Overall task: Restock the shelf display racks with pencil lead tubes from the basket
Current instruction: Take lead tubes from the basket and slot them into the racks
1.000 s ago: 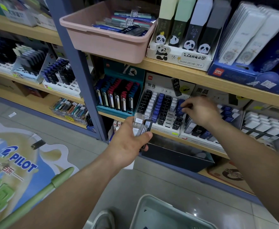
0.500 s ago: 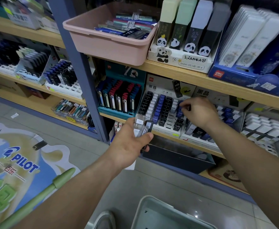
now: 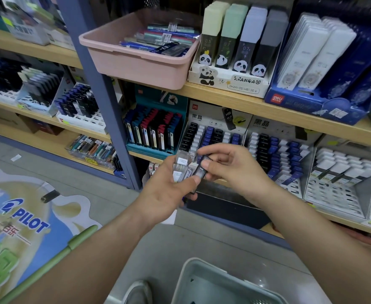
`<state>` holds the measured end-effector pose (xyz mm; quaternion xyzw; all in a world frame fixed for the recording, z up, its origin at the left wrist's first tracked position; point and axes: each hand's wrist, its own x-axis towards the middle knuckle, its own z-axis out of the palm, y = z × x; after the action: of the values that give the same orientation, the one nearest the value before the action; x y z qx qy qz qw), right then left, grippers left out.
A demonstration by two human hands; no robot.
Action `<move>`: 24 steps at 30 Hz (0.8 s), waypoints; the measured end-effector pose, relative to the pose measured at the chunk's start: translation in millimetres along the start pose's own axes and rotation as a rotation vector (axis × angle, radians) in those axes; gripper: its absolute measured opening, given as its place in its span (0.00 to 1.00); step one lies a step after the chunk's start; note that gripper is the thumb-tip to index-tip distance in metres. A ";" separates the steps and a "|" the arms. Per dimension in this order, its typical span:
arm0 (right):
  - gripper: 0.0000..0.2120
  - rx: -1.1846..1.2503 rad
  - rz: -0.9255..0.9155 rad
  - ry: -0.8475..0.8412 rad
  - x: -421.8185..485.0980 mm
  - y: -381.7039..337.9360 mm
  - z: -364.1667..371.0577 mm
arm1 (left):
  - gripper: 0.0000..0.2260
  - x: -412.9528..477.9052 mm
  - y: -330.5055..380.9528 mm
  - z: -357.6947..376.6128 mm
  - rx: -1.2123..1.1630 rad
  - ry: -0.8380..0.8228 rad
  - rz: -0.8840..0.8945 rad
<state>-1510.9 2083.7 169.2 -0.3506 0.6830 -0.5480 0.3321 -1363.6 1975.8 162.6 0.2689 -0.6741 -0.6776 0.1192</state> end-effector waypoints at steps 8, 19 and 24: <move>0.07 0.295 -0.005 0.001 -9.6 9.6 -13.6 | 0.10 5.6 -1.3 -1.8 -0.015 0.039 -0.043; 0.17 0.178 0.025 0.115 -6.8 15.9 -25.8 | 0.11 10.1 -7.9 8.2 0.067 0.027 -0.029; 0.12 0.196 0.024 0.170 -4.5 16.1 -36.1 | 0.13 10.7 -10.7 8.9 0.107 0.046 -0.043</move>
<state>-1540.6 2108.6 160.2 -0.2604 0.6559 -0.6359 0.3124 -1374.9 1978.5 149.5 0.3047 -0.7006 -0.6366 0.1055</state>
